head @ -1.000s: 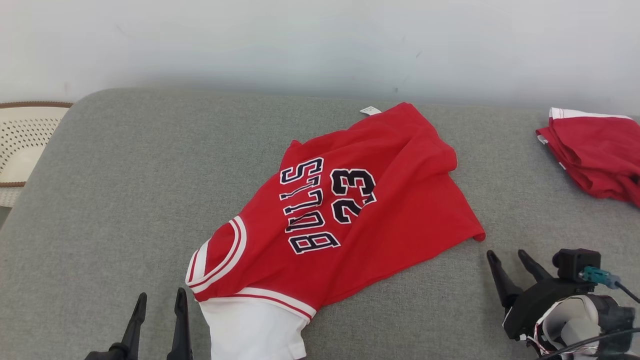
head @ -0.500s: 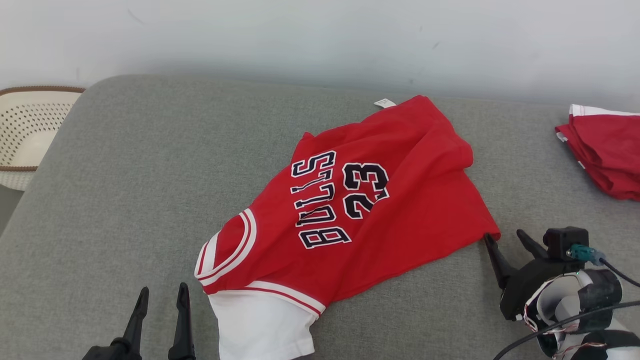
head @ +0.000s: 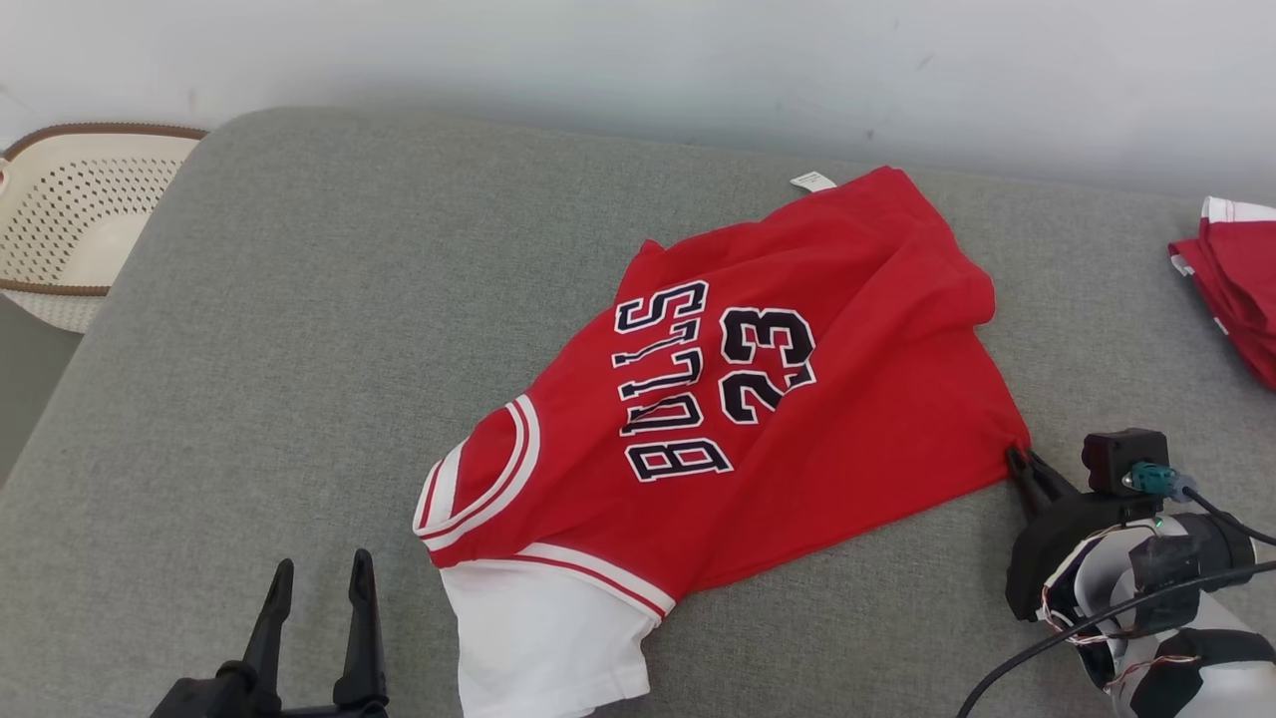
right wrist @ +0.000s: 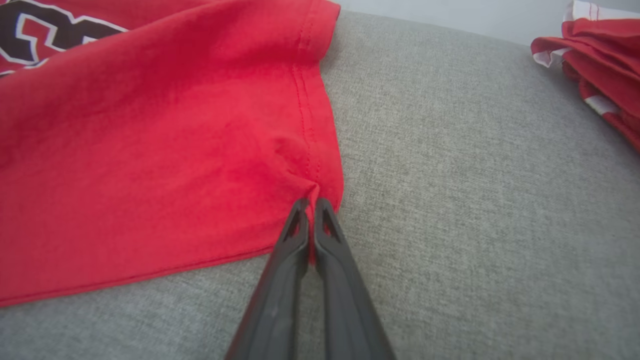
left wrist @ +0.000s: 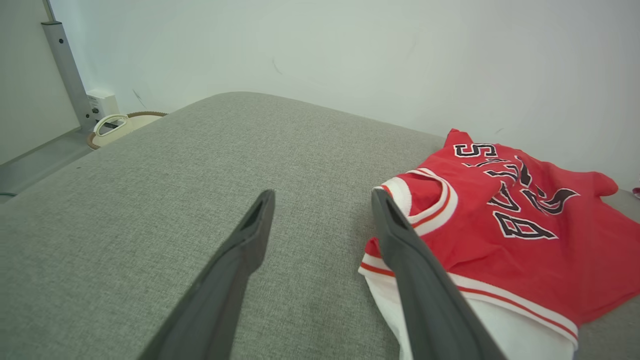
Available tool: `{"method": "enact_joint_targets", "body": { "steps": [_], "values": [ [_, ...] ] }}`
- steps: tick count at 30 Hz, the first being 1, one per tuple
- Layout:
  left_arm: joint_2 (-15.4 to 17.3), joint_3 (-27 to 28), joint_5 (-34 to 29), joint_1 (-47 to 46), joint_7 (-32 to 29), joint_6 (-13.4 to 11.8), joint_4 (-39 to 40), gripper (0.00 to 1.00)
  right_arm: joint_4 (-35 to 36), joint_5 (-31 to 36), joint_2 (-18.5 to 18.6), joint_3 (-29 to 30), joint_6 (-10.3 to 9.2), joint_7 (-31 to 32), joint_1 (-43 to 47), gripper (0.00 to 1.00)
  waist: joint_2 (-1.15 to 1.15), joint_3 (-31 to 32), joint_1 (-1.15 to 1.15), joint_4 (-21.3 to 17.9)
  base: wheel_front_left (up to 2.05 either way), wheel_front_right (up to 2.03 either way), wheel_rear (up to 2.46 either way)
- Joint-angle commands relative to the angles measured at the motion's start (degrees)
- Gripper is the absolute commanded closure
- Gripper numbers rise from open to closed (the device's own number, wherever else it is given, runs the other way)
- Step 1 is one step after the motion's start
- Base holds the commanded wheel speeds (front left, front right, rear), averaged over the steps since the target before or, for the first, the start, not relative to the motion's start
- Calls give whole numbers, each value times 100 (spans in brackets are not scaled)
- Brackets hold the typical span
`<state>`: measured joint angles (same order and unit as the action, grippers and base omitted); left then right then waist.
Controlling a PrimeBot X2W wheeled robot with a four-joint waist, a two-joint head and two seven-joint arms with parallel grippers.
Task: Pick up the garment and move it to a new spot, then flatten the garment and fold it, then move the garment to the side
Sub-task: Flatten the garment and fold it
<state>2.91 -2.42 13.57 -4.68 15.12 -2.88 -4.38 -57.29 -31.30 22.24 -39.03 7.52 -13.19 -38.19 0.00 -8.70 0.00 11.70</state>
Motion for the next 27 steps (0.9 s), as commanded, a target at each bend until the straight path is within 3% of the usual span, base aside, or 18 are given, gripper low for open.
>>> {"method": "enact_joint_targets", "body": {
  "steps": [1,8,12,16,17,18,19,27],
  "values": [
    [0,19,-15,20,6,-13,-10,0,-51,-3,14,0,-7,-32,-18,100,0,2,0,-1,0,0,0],
    [0,36,-52,47,6,-34,-11,0,-81,67,111,64,-7,-114,-144,100,0,68,0,-88,0,0,0],
    [0,14,-48,90,6,-63,1,0,26,462,289,182,-7,-185,-210,100,0,102,0,-145,0,0,0],
    [1,11,-18,124,6,-71,2,0,111,542,234,251,-7,-185,-2,97,0,113,0,-172,0,0,0],
    [0,14,-10,126,6,-71,-7,0,157,466,161,234,-7,-121,77,62,0,120,0,-182,0,0,0],
    [1,18,-4,125,6,-68,-19,0,229,410,145,230,-7,-107,100,9,0,128,0,-190,0,0,0],
    [1,21,0,116,6,-67,-32,0,303,383,169,222,-7,-85,106,0,0,140,0,-195,0,0,0],
    [1,54,-34,173,6,-52,-78,0,724,428,337,557,-7,-143,376,0,0,313,0,-275,0,0,0]
  ]
}}
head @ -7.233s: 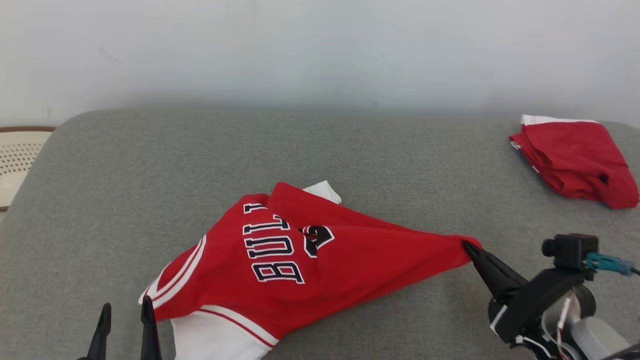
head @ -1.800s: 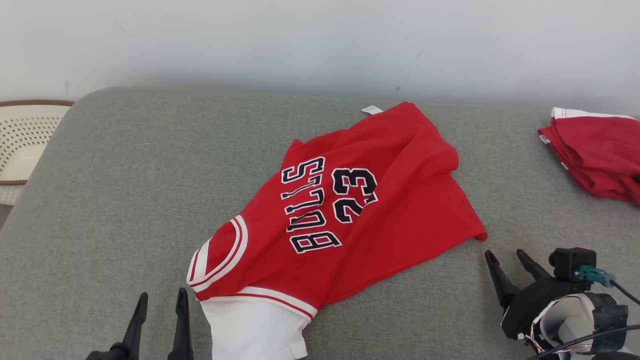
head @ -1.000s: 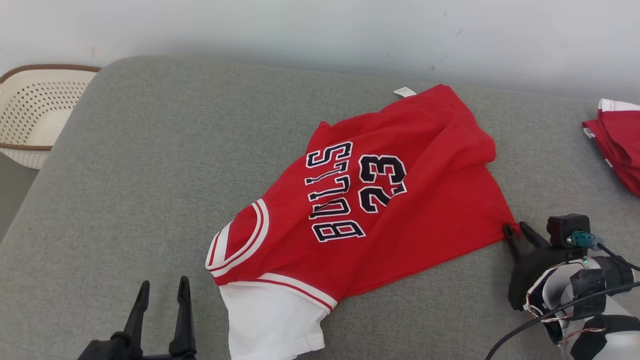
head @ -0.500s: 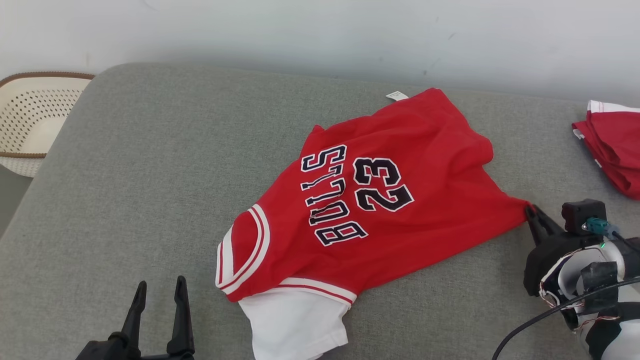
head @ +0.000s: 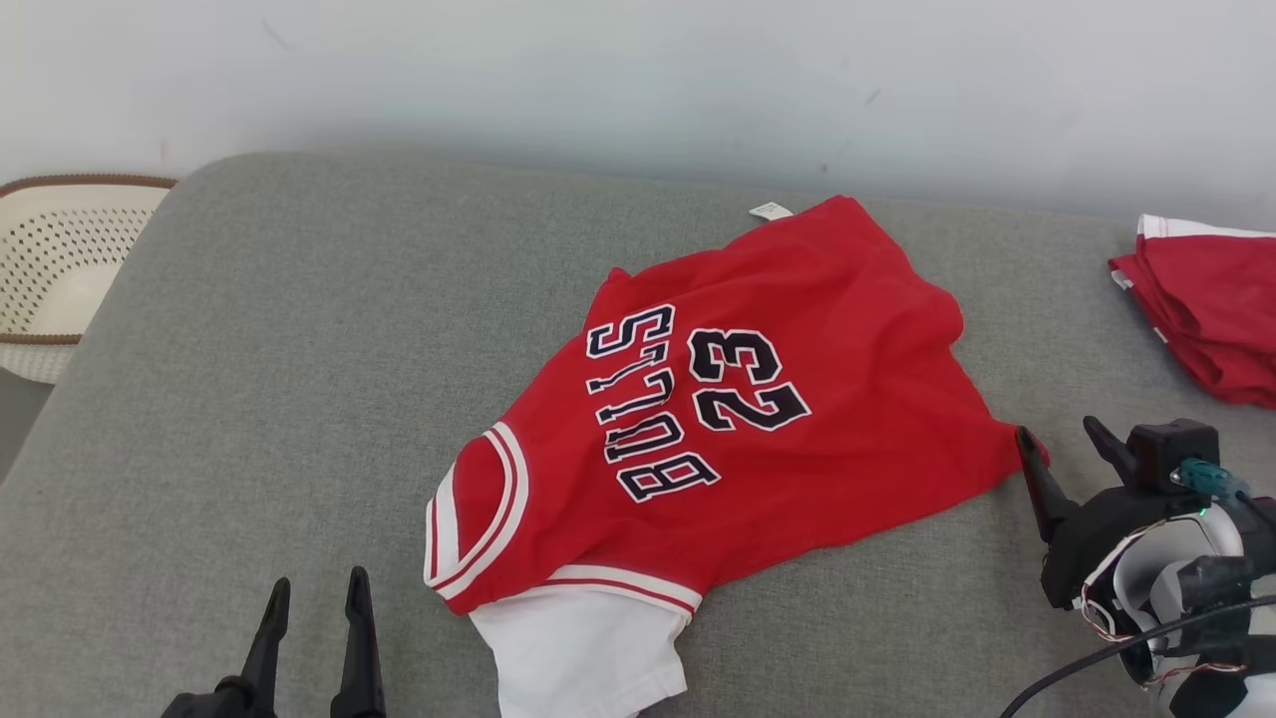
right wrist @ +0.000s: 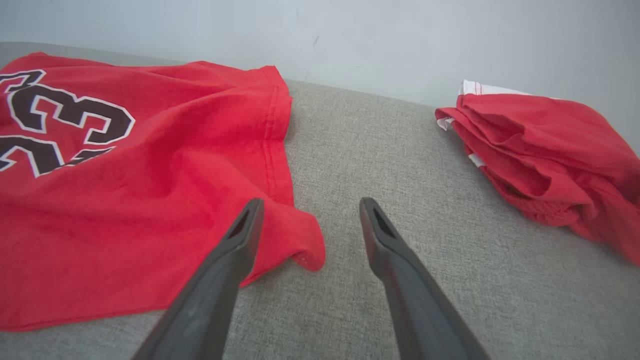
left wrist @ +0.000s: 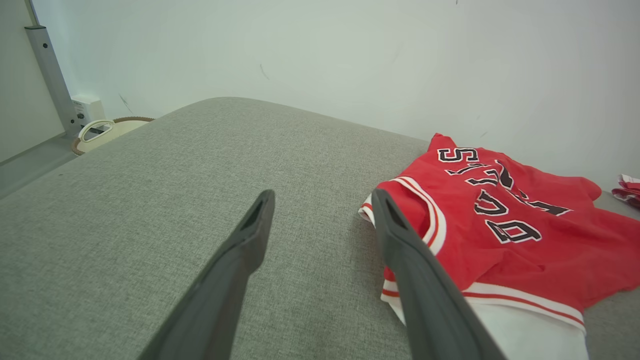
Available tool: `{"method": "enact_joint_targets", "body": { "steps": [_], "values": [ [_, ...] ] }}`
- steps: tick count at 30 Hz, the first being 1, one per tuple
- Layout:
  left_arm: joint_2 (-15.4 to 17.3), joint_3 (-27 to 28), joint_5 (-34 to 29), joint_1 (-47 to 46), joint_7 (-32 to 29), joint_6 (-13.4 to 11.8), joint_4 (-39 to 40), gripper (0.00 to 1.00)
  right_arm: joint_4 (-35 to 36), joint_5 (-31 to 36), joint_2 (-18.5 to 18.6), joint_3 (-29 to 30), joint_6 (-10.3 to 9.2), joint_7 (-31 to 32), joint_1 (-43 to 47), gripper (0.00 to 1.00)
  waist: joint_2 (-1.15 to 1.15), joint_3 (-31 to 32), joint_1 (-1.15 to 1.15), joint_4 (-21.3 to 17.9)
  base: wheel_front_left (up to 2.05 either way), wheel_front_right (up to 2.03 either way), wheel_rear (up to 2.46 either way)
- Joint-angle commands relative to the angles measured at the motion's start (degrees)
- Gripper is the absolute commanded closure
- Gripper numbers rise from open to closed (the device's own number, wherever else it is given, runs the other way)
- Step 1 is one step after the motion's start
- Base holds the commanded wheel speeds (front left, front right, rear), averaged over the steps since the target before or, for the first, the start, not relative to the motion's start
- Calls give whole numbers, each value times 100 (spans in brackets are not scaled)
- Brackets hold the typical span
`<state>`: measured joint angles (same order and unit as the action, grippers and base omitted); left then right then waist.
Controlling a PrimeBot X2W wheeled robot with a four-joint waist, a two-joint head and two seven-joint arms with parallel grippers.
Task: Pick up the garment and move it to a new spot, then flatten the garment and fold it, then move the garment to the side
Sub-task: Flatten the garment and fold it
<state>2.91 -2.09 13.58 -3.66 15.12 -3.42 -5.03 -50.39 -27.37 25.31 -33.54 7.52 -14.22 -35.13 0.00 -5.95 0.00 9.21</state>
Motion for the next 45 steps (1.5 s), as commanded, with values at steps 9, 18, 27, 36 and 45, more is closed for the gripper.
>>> {"method": "enact_joint_targets", "body": {
  "steps": [9,18,27,36,45],
  "values": [
    [1,37,-92,194,6,45,-2,0,790,151,-158,847,-7,-95,748,0,0,277,0,-111,0,0,0],
    [0,91,-205,436,6,122,25,0,3700,872,-1246,2814,-7,-99,2924,0,0,635,0,-400,0,0,0],
    [1,144,-472,364,6,180,66,0,4090,1100,-1550,2914,-7,-99,3230,0,0,672,0,-558,0,0,0],
    [0,135,-644,331,6,162,101,0,4083,1107,-1538,2659,-7,-100,3226,0,0,666,0,-741,0,0,0],
    [0,136,-643,270,6,189,111,0,4026,1043,-1515,2494,-7,-100,3162,0,0,610,0,-948,0,0,0]
  ]
}}
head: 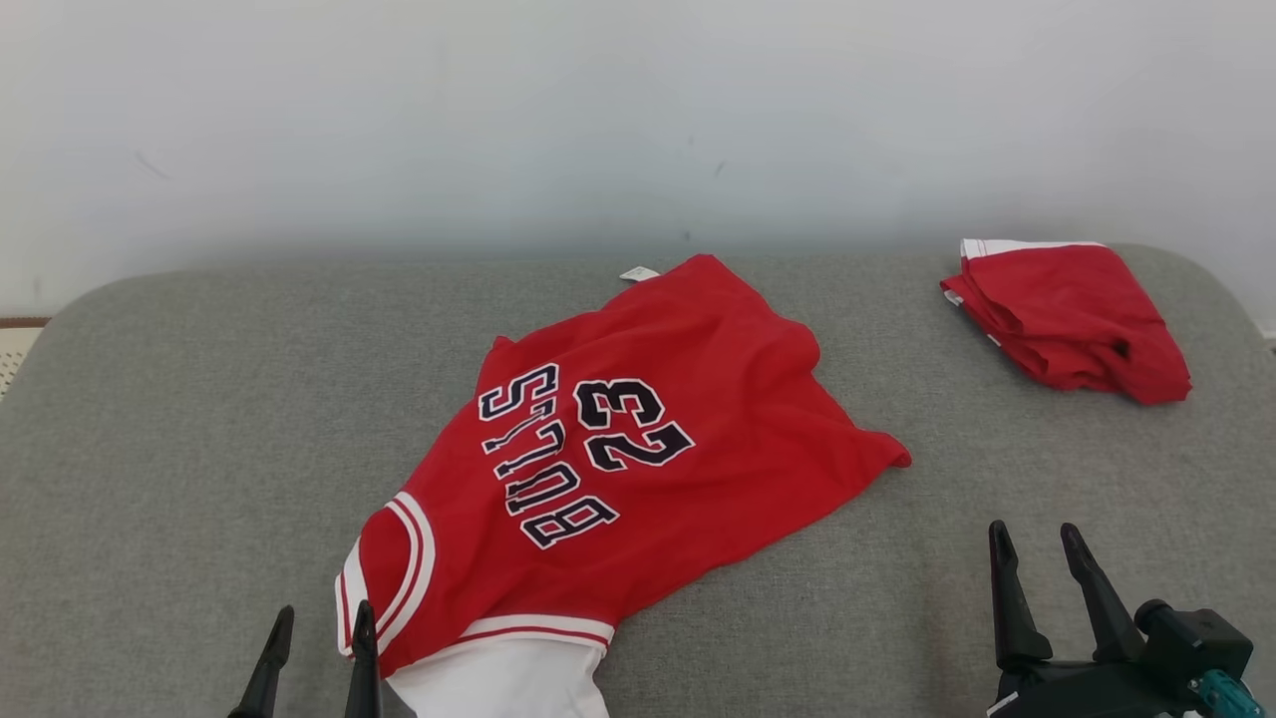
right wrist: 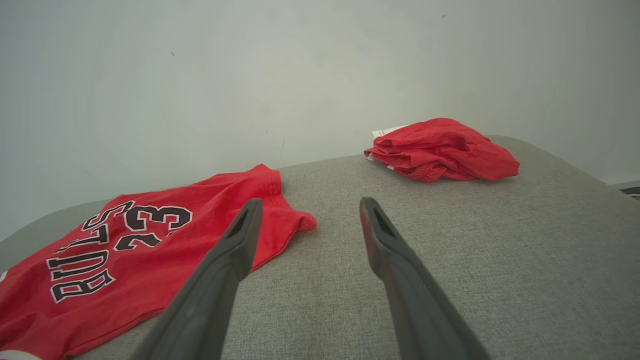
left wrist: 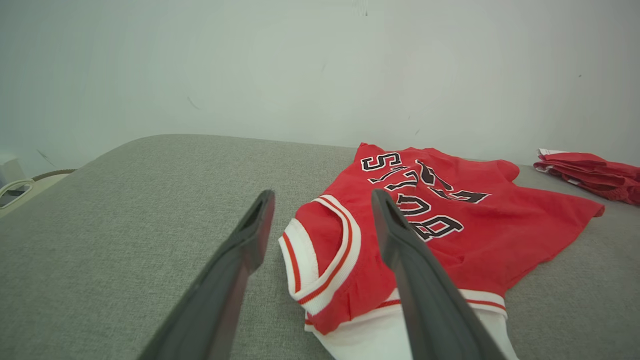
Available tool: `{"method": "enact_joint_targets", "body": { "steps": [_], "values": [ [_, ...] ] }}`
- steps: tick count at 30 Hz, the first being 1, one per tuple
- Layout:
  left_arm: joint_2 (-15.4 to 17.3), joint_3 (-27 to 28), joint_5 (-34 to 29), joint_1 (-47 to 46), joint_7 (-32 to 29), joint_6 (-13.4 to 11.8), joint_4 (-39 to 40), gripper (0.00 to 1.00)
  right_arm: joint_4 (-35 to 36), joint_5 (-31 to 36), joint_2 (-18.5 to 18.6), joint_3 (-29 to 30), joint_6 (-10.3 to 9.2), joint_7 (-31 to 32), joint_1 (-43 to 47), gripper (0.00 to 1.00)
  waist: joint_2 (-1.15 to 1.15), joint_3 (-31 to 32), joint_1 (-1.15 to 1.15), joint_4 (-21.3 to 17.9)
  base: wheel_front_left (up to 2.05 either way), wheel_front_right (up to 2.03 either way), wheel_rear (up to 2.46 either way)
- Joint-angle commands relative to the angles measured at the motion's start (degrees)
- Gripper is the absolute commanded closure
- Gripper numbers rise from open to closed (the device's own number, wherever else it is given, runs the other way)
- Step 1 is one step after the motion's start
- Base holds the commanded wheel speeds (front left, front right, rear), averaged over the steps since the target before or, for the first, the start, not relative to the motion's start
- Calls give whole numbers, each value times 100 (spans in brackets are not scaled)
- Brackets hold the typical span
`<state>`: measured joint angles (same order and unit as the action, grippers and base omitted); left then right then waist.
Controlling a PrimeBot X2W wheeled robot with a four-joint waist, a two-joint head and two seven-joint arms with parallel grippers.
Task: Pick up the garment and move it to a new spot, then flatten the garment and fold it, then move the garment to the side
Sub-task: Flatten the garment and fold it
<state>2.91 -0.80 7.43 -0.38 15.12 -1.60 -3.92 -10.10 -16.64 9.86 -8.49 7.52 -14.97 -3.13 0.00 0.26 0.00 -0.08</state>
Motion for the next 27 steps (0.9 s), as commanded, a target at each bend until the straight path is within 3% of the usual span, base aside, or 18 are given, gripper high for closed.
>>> {"method": "enact_joint_targets", "body": {
  "steps": [1,27],
  "values": [
    [0,17,-30,-69,6,19,-5,0,-8,-32,34,-17,-7,-25,-49,0,0,-17,0,-35,0,0,0],
    [0,-68,-73,37,6,-41,23,0,-145,-32,3,25,-7,-25,-70,0,0,-24,0,-43,0,0,0]
  ]
}}
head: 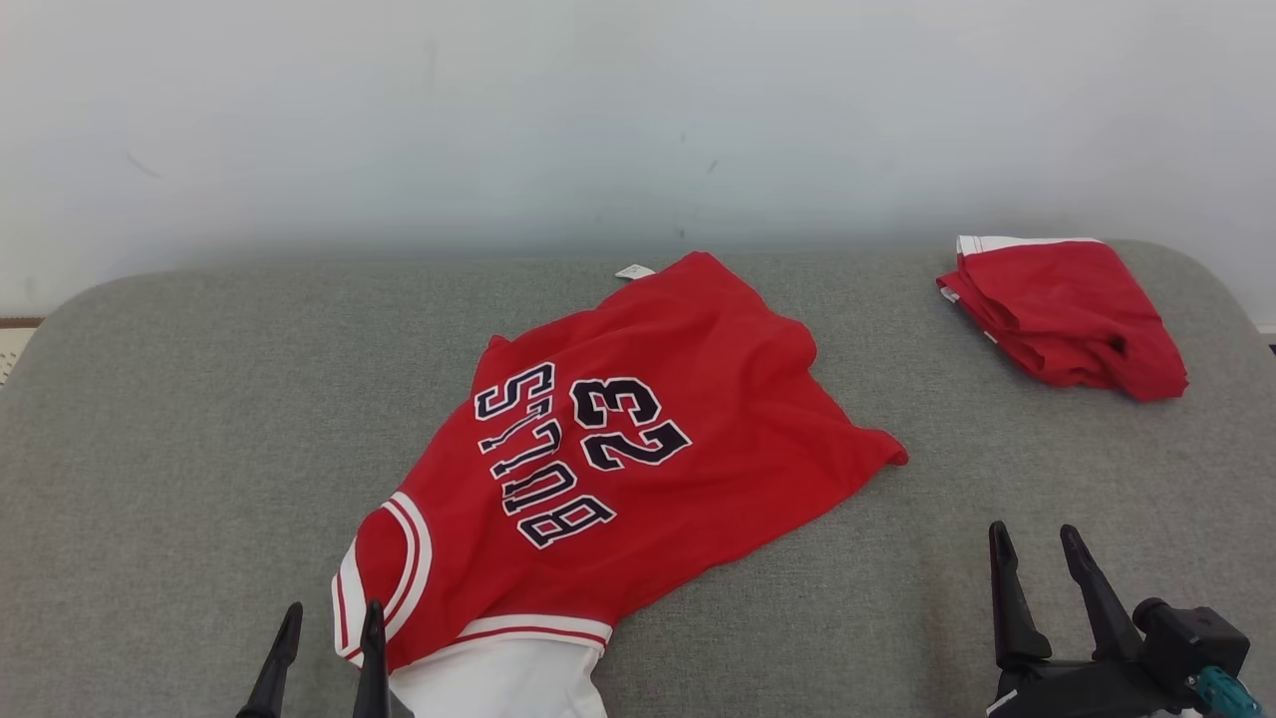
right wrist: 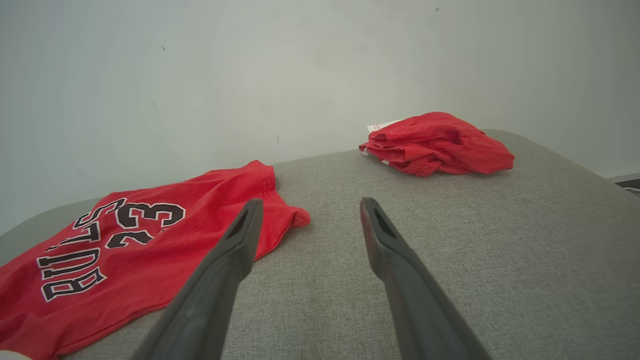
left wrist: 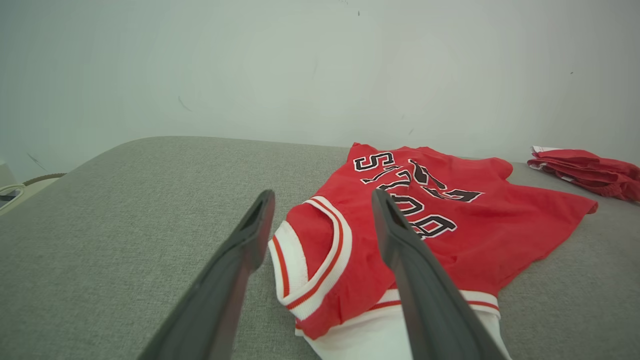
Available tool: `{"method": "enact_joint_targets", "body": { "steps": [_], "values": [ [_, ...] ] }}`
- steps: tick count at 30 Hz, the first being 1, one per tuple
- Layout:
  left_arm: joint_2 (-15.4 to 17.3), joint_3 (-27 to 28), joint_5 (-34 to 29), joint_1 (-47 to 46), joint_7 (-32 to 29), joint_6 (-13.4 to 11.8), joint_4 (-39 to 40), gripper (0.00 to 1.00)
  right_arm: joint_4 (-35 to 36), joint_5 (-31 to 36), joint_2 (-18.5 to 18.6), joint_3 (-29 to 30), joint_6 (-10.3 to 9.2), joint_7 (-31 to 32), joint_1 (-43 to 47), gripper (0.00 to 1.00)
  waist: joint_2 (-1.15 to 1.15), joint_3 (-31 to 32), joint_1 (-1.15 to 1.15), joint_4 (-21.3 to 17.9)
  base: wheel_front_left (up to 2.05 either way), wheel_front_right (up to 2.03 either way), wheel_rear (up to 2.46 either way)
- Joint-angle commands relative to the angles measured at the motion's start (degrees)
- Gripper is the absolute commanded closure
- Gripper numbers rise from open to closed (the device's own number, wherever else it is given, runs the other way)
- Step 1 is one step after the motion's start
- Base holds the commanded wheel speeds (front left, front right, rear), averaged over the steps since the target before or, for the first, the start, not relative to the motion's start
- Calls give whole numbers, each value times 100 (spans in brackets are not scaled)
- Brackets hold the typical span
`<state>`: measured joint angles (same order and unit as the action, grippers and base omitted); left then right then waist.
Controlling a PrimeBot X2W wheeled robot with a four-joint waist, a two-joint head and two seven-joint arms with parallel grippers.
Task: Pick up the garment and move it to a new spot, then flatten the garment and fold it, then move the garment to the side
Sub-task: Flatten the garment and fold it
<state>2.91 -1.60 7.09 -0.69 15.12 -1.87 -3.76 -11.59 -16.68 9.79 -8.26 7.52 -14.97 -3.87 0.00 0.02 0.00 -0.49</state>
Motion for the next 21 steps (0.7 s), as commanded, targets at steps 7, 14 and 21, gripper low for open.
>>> {"method": "enact_joint_targets", "body": {
  "steps": [7,14,21],
  "values": [
    [0,19,-42,75,6,-14,13,0,-29,-19,1,13,-7,-25,17,0,0,20,0,-17,0,0,0],
    [0,7,-50,78,6,-14,20,0,-49,-15,-3,29,-7,-25,16,0,0,27,0,-11,0,0,0],
    [1,17,-54,81,6,-7,19,0,-61,-41,6,29,-7,-25,11,0,0,19,0,-10,0,0,0]
  ]
}}
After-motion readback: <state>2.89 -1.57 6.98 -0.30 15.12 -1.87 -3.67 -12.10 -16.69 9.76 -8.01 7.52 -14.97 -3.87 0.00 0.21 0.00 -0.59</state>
